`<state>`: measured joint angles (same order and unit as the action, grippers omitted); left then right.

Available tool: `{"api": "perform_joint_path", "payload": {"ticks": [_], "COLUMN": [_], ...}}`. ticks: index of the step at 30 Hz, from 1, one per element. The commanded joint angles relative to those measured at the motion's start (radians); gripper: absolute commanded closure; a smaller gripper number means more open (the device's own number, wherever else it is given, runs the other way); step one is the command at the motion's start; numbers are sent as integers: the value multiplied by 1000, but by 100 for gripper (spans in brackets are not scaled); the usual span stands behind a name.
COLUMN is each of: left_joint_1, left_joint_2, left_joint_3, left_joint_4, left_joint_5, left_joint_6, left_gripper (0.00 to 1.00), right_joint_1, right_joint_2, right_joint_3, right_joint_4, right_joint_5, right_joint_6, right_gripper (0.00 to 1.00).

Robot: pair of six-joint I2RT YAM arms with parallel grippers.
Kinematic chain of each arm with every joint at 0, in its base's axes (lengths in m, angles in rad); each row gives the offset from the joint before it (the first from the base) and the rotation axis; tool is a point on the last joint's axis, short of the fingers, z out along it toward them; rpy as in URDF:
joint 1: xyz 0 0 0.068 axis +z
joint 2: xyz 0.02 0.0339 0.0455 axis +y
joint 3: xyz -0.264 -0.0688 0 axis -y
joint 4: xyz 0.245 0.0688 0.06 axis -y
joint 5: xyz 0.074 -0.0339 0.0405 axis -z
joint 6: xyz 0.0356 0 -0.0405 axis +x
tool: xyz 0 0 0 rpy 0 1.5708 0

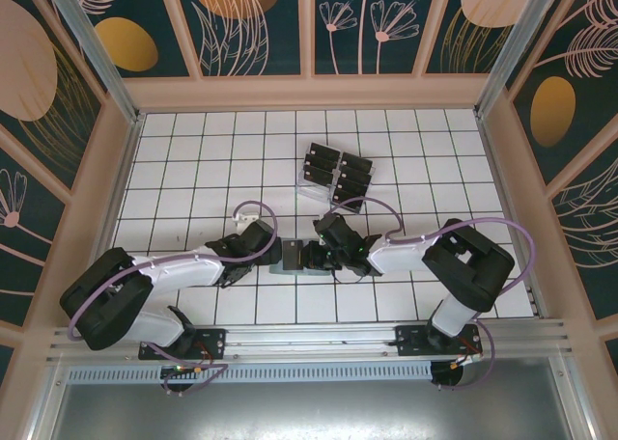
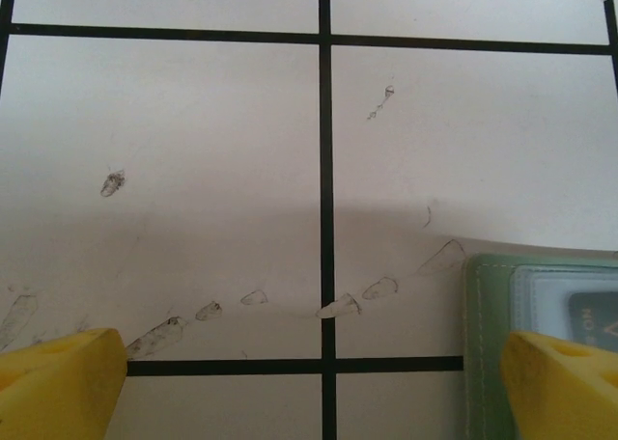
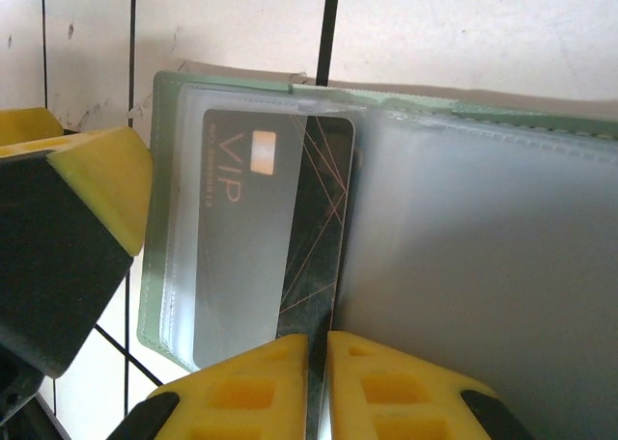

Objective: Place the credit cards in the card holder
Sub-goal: Insert the credit card into the card slot.

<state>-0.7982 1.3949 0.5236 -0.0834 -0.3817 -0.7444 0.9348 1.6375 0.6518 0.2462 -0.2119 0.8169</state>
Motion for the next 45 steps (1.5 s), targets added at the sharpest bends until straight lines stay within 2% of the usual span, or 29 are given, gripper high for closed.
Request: {"api": "perform_joint_path", "payload": {"ticks": [1, 10, 26, 45], "left_joint_1": [6, 8, 7, 7], "left_joint_2": [9, -1, 18, 17], "left_joint_3": [-10, -41, -99, -102], "left_joint_4": [-22, -36, 44, 62], "left_joint_5": [-13, -26, 54, 72], "left_joint_6": [0, -32, -58, -60], "left_gripper": [2, 2, 11, 12], "right_joint_1": [-7, -6, 16, 36], "right_joint_2": [-6, -7, 28, 93], "right_joint_3": [-12, -18, 33, 114], "right_joint_4": [24, 22, 18, 35], "right_joint_5": [-3, -4, -26, -61], "right_joint_6": [4, 7, 8, 14], "right_gripper": [87, 87, 89, 90]}}
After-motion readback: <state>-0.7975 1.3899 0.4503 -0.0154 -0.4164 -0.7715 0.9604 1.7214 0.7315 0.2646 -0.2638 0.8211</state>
